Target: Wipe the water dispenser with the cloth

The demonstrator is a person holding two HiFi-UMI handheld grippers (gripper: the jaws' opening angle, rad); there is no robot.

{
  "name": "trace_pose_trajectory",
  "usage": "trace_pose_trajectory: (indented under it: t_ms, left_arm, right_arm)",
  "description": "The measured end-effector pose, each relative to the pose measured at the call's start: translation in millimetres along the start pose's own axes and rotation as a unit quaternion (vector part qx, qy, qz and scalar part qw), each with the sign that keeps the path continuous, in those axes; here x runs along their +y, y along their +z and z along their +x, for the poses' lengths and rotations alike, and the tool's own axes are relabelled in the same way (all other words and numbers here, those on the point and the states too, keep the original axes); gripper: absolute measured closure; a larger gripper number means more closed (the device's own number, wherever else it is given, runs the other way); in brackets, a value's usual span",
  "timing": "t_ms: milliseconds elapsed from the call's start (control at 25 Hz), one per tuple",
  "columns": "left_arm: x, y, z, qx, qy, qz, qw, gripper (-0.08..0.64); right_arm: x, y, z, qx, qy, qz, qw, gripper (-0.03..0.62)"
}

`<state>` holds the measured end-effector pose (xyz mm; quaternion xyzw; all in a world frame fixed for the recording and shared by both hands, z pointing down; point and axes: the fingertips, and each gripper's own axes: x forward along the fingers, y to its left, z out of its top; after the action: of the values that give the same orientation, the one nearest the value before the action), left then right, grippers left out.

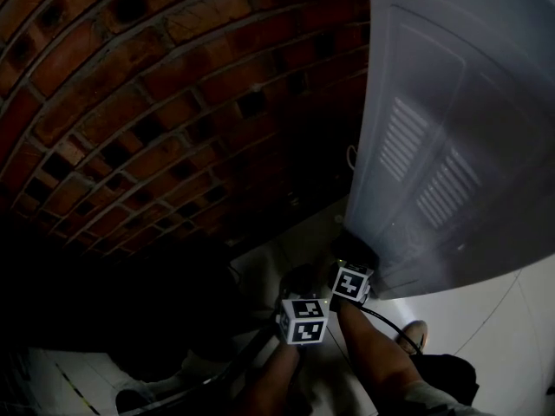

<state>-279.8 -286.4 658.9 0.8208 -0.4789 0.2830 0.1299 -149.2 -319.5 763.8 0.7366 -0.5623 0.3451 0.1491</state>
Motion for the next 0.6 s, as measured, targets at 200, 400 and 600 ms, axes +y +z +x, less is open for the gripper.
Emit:
trace_pose_trajectory:
  t_ms: [200,400,600]
  left_arm:
    - [-2.2,2.1,-1.3,-0.003,-0.011,-0.008,0.9999,0.560]
    - [1.3,12.0,-14.2,-0.012,-0.007,-0.010,0.9999,0.560]
    - [10.5,38.8,-39.3,-0.047,0.013,-0.028,0.9984,0.560]
  right_arm:
    - [0.4,5.3,-6.2,-0.007,0.005,-0.018,1.000,0.541]
    - [15.5,29.5,-48.6,-0.061,0.040,-0.037,0.997,0.538]
    - [36.4,97.3,-115.8,-0.159,0.078,-0.086,0.980,0.537]
